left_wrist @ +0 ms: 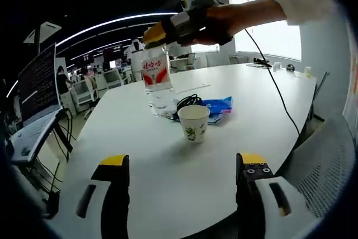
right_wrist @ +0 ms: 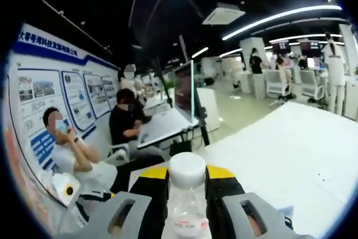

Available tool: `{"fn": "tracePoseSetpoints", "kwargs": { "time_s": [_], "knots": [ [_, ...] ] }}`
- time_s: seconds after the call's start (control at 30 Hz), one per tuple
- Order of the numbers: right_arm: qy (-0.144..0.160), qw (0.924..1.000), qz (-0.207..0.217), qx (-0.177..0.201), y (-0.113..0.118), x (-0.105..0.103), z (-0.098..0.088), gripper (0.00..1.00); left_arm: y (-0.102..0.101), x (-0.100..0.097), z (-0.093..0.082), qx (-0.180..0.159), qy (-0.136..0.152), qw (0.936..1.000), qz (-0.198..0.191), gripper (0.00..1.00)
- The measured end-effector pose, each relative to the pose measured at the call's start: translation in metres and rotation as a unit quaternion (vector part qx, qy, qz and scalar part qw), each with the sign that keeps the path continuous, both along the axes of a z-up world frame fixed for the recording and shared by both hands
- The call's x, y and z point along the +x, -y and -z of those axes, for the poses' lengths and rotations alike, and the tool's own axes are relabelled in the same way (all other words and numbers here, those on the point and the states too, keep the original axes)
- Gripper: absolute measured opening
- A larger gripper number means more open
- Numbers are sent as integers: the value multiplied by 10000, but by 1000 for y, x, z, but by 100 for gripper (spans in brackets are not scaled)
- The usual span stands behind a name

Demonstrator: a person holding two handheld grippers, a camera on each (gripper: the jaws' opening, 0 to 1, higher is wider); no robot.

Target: Arrange the tabletop items into an orderly group along one side of the table until the central work area is clear of visible clutter.

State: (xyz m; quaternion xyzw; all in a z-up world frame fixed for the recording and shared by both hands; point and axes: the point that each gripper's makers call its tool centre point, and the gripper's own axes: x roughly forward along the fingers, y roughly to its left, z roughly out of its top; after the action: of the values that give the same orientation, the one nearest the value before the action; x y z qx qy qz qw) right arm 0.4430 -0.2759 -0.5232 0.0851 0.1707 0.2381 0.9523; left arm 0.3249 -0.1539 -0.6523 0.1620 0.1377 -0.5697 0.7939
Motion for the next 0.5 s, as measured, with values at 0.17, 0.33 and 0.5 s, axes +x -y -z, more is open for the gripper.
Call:
{"fn": "tracePoseSetpoints", "kwargs": {
  "time_s": [0.17,0.33,0.5],
  "knots": [
    [-27,9989,-288,-363,4,14,12,22,0,1,-5,-147,33,9999,-16,78],
    [123,9969,-459,-632,10,29,19,22,-1,1,-2,-73,-19,10000,-21,75],
    [133,9947,-665,-778,13,42,29,22,-1,2,-4,-125,-21,9999,-43,75]
  ]
}}
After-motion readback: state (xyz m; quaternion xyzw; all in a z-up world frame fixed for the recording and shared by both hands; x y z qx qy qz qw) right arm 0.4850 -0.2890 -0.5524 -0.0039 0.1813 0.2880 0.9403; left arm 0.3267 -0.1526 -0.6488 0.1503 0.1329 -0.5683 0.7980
